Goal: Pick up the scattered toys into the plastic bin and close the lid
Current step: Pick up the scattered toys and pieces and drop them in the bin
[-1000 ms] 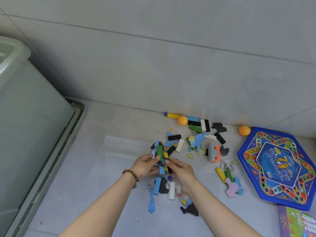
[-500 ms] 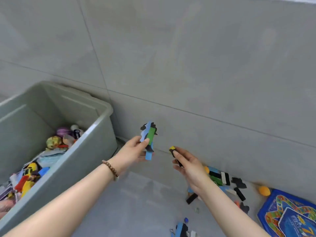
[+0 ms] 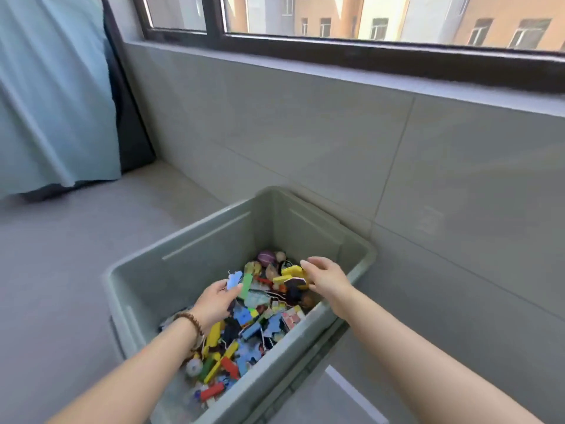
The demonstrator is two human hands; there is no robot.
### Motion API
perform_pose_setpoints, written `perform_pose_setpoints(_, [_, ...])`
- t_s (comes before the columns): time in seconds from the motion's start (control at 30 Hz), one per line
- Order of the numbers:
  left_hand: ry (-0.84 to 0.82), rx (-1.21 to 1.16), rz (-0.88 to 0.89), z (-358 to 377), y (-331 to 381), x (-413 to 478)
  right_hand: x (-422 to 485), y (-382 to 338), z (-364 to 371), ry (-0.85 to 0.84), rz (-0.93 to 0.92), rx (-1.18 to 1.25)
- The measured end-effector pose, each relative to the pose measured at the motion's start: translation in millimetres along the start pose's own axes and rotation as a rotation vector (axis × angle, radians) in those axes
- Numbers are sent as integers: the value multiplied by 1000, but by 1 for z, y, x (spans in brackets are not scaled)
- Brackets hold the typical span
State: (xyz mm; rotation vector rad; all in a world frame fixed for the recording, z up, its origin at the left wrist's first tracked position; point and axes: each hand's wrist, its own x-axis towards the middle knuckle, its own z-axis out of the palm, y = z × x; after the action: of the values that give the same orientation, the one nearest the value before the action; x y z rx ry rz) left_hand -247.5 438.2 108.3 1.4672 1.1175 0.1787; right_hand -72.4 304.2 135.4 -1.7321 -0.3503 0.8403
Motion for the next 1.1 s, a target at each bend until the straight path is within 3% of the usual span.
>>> perform_pose_setpoints(0.1, [76,109,-69,-15,-10,-1,-2,6,-7,52,-7,-120])
perform_pose_setpoints(0.23, [98,168,-26,-12,3,-23,-29,6,-54,99,-42,-166])
perform_pose_setpoints(0.53, [-109,333,345,107,64,-128,-162,24,-202,305,15,-313])
perform_pose_setpoints(0.87, [-541,874,397,281,-41,-221,-341,194,-316,424,331,-353])
perform_pose_setpoints(1.1, [-710,1138,311,332,-102,-209,-356,307,-315,385,467,-216])
